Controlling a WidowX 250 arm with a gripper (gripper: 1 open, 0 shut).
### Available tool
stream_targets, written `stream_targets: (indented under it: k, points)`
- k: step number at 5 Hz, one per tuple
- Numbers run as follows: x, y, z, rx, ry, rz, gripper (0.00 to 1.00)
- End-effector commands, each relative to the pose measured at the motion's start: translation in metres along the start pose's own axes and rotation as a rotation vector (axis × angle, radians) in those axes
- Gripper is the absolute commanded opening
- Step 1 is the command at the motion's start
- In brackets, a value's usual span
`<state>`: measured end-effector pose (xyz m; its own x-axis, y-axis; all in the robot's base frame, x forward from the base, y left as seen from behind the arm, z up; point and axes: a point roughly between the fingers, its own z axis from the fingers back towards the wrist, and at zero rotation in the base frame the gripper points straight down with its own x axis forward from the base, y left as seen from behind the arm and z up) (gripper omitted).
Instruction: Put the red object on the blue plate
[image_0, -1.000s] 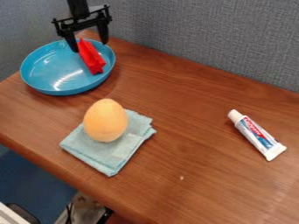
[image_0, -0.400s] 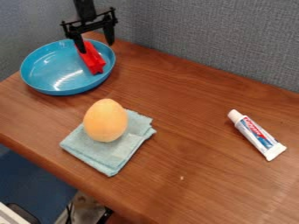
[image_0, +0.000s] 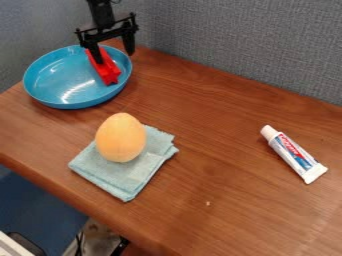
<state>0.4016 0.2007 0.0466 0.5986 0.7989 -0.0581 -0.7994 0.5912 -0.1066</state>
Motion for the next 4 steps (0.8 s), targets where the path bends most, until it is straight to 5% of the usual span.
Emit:
stream_targets:
  k: [1,3,4]
  points:
    - [0.003,-0.012,0.034,-0.033,-0.084,-0.037,1.00]
    - [-0.005,-0.013,0.051,-0.020,-0.106,-0.071,1.00]
    - [-0.007,-0.013,0.050,-0.016,-0.108,-0.073,0.00]
